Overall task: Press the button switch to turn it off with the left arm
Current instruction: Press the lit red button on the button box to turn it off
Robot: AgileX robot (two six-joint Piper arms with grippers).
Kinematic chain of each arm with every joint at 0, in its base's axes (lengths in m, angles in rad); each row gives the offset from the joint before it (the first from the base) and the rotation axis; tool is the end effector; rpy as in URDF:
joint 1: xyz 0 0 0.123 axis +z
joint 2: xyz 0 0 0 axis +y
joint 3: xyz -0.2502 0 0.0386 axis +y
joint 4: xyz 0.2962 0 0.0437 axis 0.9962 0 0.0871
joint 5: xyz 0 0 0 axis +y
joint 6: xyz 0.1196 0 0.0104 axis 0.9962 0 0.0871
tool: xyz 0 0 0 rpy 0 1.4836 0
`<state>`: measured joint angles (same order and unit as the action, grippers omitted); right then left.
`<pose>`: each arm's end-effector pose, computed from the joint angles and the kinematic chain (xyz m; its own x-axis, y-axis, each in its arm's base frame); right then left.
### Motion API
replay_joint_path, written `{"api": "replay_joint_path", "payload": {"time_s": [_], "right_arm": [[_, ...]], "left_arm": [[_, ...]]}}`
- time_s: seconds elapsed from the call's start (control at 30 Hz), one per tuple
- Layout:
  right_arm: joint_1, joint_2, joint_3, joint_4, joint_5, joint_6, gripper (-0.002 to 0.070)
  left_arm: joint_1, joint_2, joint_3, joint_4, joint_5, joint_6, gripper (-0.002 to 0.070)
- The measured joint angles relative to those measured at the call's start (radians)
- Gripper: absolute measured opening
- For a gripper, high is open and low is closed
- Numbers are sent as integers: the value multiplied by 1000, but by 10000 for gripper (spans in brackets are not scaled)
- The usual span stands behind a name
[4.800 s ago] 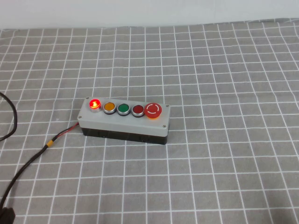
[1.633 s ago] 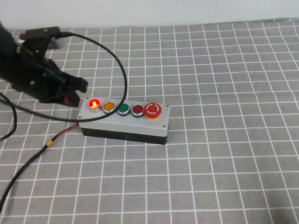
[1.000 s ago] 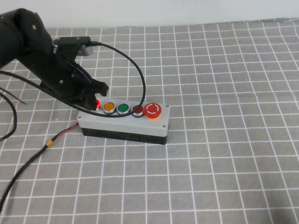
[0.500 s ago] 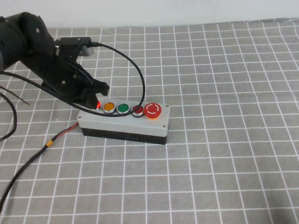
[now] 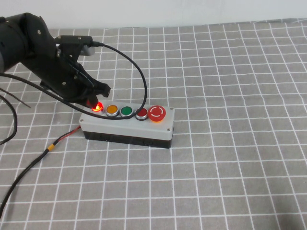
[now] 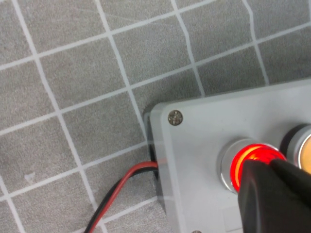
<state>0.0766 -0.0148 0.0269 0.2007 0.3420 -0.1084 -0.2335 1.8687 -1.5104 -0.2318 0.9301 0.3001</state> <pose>0.1606 0.0204 0.1671 -0.2674 0.0604 -0.9617 -0.1195 0.9882 0.0953 0.4298 -0.1250 0.1784 -0.8441 0.3617 -0.3958 0.4343 0.8941 -0.1092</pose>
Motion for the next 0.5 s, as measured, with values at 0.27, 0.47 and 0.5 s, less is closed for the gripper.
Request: {"api": "replay_joint_path", "payload": {"time_s": [0.27,0.47,0.5], "right_arm": [[0,0,0,0,0,0,-17],[0,0,0,0,0,0,-17],[0,0,0,0,0,0,-17]], "left_arm": [[0,3,0,2,0,0,-3],[0,17,-13,7,17,1,-3],[0,17,-13,7,17,1,-3]]}}
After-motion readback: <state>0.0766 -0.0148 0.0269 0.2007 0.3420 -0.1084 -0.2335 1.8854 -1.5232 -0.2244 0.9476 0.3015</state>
